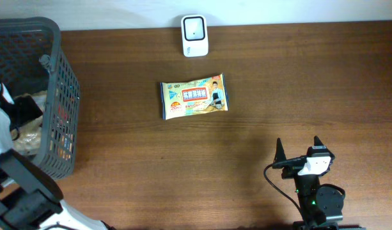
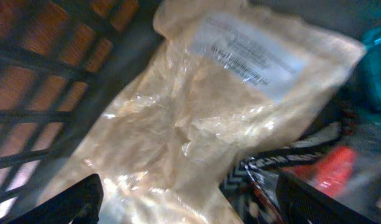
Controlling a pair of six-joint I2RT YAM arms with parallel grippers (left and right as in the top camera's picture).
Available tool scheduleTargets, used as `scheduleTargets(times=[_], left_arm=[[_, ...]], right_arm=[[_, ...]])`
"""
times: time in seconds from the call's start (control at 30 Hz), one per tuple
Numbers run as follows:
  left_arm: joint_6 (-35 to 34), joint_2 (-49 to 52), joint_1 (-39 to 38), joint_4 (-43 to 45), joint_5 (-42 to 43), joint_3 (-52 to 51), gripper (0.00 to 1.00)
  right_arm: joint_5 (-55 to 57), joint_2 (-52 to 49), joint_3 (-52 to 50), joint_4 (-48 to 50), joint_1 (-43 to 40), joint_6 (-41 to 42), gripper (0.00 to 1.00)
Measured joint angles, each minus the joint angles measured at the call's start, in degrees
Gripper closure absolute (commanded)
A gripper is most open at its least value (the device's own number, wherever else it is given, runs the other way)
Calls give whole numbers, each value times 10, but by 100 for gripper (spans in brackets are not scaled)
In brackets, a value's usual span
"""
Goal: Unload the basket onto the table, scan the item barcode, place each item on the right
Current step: 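Grasp the clear beige food bag in the basket with left gripper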
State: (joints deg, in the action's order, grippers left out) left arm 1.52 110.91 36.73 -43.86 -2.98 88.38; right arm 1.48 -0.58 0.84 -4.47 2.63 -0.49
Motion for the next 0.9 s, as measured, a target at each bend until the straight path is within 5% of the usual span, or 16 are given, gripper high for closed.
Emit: scheduleTargets(times=[0.43,0.7,0.9], left_arm=[[18,89,-1,47,-19,1,29],[22,105,-4,44,-26,15,77],[24,103,-4,32,-32,22,100]], right_arm=[[0,0,0,0,0,0,1],[0,0,0,0,0,0,1],[0,0,0,0,0,0,1]])
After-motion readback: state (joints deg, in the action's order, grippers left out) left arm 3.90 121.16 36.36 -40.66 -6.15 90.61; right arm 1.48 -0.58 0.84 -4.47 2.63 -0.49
